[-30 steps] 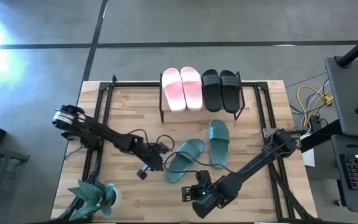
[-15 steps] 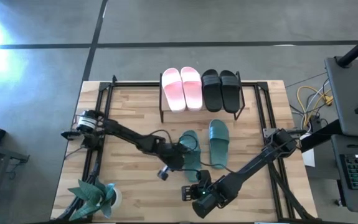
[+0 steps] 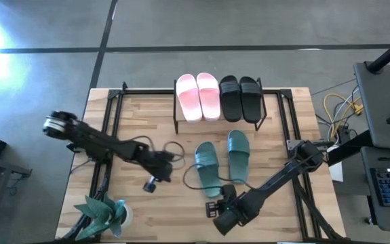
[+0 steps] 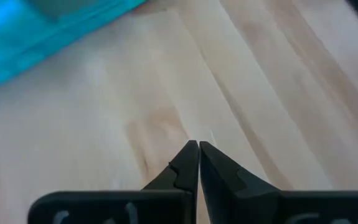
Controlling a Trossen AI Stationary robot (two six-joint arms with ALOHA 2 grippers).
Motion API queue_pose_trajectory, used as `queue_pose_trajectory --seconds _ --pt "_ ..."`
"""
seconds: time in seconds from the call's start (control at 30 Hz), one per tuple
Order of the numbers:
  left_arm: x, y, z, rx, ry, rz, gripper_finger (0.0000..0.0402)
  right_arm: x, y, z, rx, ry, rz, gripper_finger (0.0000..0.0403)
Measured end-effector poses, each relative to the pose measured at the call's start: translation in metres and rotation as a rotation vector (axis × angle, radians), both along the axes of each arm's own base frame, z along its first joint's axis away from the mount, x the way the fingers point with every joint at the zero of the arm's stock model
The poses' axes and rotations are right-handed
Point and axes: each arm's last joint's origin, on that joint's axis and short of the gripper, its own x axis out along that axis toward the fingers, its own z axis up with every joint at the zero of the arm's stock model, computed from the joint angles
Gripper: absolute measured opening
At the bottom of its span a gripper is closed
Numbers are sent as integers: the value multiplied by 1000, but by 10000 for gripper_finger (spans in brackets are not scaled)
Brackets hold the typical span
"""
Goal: Pick and place slides into the shelf
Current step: Put the left green slipper under the shelf
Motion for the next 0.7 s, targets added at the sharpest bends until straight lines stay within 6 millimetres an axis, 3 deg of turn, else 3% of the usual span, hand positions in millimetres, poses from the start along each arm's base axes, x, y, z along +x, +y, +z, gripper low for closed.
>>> queue_pose_trajectory --seconds 0.2,0.33,0.53,0.7 --pt "-49 13 12 -54 -77 172 0 12 -26 -8 -53 33 36 12" --pt "-70 20 21 -69 -170 220 0 27 -51 -14 -47 50 103 12" --pt "-86 25 30 -99 -252 295 0 44 -91 -24 -32 45 145 12" --pt "-90 26 30 -107 -233 320 0 55 -125 -23 -133 46 93 12"
